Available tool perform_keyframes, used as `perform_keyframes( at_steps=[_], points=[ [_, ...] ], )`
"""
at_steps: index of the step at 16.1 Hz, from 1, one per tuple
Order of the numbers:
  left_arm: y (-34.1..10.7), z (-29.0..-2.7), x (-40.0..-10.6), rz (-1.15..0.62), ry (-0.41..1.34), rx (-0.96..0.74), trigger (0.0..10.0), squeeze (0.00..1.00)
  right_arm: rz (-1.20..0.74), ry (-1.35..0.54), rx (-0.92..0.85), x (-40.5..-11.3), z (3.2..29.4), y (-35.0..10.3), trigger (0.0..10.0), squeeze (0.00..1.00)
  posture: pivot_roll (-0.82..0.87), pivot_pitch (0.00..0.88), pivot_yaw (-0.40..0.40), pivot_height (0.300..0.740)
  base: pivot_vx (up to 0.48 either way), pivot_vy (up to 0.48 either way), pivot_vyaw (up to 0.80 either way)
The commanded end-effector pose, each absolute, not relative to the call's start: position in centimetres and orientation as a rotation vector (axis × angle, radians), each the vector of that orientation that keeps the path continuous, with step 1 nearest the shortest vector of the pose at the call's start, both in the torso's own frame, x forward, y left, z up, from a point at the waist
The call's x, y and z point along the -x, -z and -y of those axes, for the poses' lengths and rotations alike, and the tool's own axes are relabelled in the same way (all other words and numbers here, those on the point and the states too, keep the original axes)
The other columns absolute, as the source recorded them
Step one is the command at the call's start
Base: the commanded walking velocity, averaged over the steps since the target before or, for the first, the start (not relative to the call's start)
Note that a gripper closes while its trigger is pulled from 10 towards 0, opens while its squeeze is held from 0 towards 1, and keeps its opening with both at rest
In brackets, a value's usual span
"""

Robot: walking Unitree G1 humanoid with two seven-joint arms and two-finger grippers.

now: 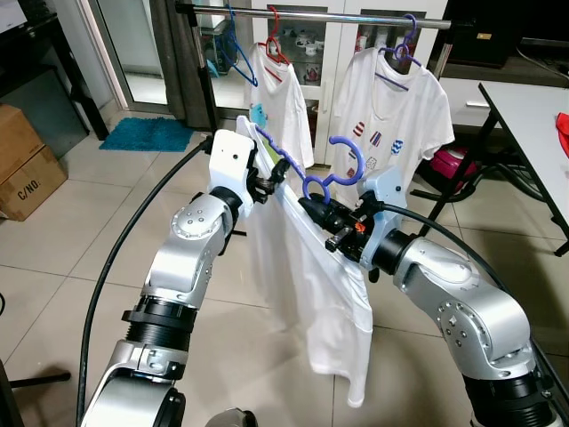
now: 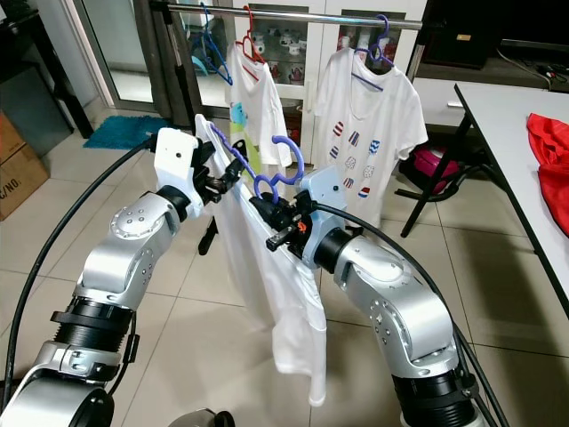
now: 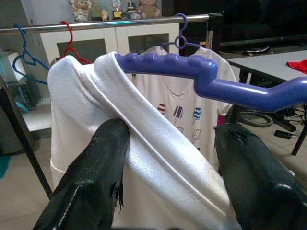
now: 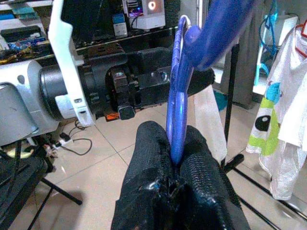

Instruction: Hang hanger

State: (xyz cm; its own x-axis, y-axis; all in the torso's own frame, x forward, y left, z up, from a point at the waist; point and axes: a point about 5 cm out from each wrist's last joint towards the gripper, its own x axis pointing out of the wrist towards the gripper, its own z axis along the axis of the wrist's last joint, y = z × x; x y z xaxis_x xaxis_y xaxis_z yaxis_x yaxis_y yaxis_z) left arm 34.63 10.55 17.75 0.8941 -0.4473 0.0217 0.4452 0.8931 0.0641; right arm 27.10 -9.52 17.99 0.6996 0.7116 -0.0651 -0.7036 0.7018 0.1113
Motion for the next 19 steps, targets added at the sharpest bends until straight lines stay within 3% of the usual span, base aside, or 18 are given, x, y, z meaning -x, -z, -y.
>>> perform_keyframes(
  at_steps=[1, 19],
  points=[
    [-17.86, -10.45, -34.81, 0.036, 0.477, -0.065, 0.0, 0.00, -0.046, -0.845, -0.084, -26.59, 8.99, -19.01, 10.0, 0.00, -0.19, 0.000, 0.058, 0.740, 0.000, 0.000, 0.00],
    [-17.31, -10.23, -34.38, 0.021, 0.441, -0.112, 0.0, 0.00, -0.052, -0.763, -0.063, -27.46, 9.88, -18.86, 10.0, 0.00, -0.19, 0.000, 0.049, 0.740, 0.000, 0.000, 0.00]
  ],
)
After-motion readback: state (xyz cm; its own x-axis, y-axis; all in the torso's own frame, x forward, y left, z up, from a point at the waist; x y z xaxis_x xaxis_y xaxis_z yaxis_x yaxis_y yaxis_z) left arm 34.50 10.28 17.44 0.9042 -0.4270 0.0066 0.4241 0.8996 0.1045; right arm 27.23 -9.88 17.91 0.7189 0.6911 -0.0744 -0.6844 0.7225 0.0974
